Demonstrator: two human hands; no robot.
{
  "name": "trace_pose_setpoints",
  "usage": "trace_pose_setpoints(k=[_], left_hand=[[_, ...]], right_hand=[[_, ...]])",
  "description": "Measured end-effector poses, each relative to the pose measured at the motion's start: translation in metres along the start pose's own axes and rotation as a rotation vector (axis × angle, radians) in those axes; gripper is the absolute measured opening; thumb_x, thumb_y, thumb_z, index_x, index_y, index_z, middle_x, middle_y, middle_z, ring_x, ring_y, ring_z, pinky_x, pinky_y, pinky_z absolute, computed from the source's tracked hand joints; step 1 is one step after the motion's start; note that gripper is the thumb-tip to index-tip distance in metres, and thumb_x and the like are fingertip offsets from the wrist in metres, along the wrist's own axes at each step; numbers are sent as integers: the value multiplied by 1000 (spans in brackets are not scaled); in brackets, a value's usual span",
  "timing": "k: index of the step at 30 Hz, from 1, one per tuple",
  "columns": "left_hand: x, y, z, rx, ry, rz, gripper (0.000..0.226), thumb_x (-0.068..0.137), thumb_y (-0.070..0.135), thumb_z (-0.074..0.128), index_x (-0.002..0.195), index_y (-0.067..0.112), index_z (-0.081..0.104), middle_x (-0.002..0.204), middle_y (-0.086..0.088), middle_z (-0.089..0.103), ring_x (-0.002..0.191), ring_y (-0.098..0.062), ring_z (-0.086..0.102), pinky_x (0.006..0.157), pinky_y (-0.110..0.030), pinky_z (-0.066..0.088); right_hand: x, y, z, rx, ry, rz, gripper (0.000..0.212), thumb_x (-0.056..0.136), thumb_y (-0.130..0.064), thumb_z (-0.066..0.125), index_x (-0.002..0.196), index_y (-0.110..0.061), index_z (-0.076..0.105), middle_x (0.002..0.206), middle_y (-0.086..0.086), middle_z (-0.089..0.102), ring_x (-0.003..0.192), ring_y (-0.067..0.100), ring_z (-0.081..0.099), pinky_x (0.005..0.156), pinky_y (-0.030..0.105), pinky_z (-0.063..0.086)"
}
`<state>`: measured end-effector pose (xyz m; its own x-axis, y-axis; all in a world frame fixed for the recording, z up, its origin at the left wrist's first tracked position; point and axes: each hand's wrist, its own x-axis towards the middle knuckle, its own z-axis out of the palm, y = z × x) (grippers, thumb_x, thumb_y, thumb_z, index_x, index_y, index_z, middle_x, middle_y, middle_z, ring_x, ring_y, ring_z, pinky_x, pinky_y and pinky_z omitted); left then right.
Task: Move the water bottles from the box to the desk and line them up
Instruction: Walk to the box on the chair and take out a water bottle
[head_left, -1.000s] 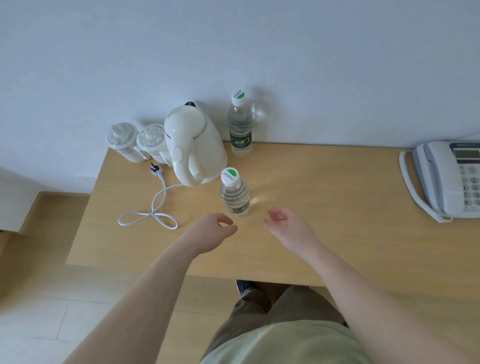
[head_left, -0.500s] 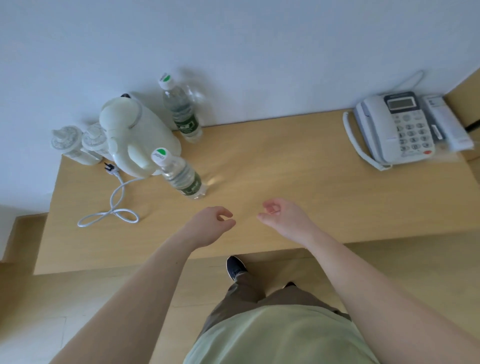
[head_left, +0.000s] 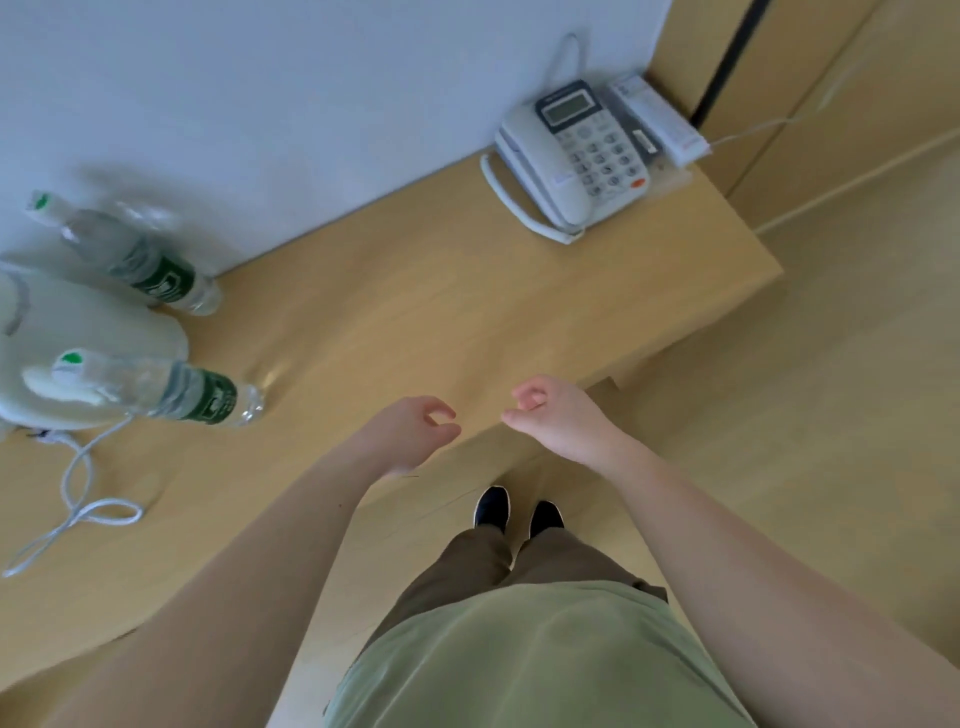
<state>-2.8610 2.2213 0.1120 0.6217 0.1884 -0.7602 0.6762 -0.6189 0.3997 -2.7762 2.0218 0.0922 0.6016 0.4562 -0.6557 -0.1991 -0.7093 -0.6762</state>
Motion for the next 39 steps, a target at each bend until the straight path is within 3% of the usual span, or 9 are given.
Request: trace_pose_setpoints(k=[3, 7, 17, 25, 27, 30, 32, 35, 39], left_hand=[[10, 22, 2, 92, -55, 53, 34, 100, 46, 54, 130, 33, 60, 129, 0, 64, 107, -20, 64, 86, -31, 44], [22, 51, 6, 204, -129, 127, 35, 100, 46, 54, 132, 32, 59, 133, 0, 62, 111, -22, 59, 89, -32, 42], [48, 115, 38, 449, -264, 383, 37, 100, 43, 53, 133, 28, 60, 127, 1, 62, 107, -18, 59, 88, -30, 45], [55, 192, 88, 632, -395, 536, 41, 101, 43, 54, 137, 25, 57, 129, 0, 63, 108, -18, 61, 98, -35, 50], [57, 215, 104, 666, -410, 564, 41, 101, 44, 54, 137, 26, 57, 129, 1, 63, 107, -16, 61, 93, -32, 49], [58, 250, 130, 693, -424, 587, 42, 100, 45, 54, 138, 27, 56, 130, 3, 62, 104, -11, 61, 85, -27, 47], [58, 275, 148, 705, -424, 597, 43, 101, 44, 54, 140, 27, 56, 132, 3, 62, 107, -11, 59, 88, -26, 45], [59, 315, 176, 732, -413, 605, 43, 101, 44, 55, 141, 26, 56, 133, 2, 62, 113, -14, 59, 94, -28, 47], [58, 369, 213, 751, -403, 620, 40, 102, 42, 54, 138, 25, 57, 129, 3, 63, 111, -13, 59, 92, -27, 47]], right_hand=[[-11, 15, -9, 90, 76, 47, 40, 93, -39, 65, 129, -23, 57, 124, -9, 58, 97, 8, 61, 77, 24, 47], [-25, 35, -17, 194, 196, 114, 43, 89, -39, 69, 129, -24, 59, 121, -9, 61, 107, 13, 62, 91, 31, 51], [-72, 87, -31, 334, 433, 256, 43, 88, -43, 70, 127, -27, 59, 114, -10, 61, 98, 5, 62, 79, 24, 49], [-113, 133, -62, 459, 627, 347, 42, 88, -40, 71, 125, -23, 62, 110, -9, 62, 100, 9, 62, 87, 27, 50], [-122, 149, -74, 476, 651, 370, 42, 88, -39, 71, 126, -23, 61, 114, -7, 63, 103, 11, 61, 91, 28, 49], [-133, 175, -99, 501, 667, 379, 41, 89, -39, 70, 126, -24, 60, 115, -7, 62, 101, 11, 61, 79, 23, 47], [-140, 193, -120, 510, 683, 376, 41, 89, -39, 70, 126, -24, 60, 115, -7, 62, 101, 11, 61, 76, 22, 45], [-150, 221, -156, 513, 709, 364, 43, 88, -39, 71, 127, -23, 61, 116, -6, 62, 104, 12, 61, 84, 25, 47], [-166, 257, -202, 544, 719, 352, 44, 88, -38, 70, 128, -22, 60, 117, -6, 62, 105, 13, 62, 86, 27, 50]])
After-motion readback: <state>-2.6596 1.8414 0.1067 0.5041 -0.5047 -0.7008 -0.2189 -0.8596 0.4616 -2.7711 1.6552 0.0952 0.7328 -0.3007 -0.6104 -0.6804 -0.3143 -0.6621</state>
